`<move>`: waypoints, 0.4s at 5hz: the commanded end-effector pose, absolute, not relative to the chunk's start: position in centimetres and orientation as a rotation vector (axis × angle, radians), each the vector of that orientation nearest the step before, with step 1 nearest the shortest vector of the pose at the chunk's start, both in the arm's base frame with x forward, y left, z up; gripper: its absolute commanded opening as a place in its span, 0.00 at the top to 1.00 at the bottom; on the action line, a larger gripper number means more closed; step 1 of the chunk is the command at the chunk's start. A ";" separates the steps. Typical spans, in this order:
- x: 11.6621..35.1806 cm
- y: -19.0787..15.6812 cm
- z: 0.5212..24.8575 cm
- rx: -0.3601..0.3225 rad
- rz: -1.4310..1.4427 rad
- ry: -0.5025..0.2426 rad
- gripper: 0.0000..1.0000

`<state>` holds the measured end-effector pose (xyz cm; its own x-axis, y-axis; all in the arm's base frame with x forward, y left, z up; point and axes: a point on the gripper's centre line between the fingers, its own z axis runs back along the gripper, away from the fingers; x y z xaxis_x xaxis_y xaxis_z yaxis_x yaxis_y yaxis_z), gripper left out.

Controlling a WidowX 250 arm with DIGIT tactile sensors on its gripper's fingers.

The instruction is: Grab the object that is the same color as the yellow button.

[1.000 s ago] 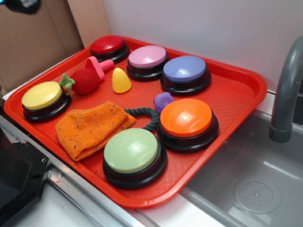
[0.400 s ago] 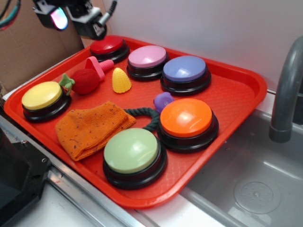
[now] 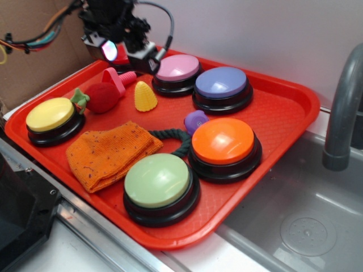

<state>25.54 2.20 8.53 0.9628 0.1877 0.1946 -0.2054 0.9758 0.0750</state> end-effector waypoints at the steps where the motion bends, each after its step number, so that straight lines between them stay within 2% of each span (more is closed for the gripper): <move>1: 28.2 2.5 4.9 0.100 0.166 -0.183 0.00; 2: 28.2 2.9 3.8 0.117 0.164 -0.162 0.00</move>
<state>27.06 2.51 2.79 0.9808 0.1511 0.1232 -0.1649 0.9801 0.1103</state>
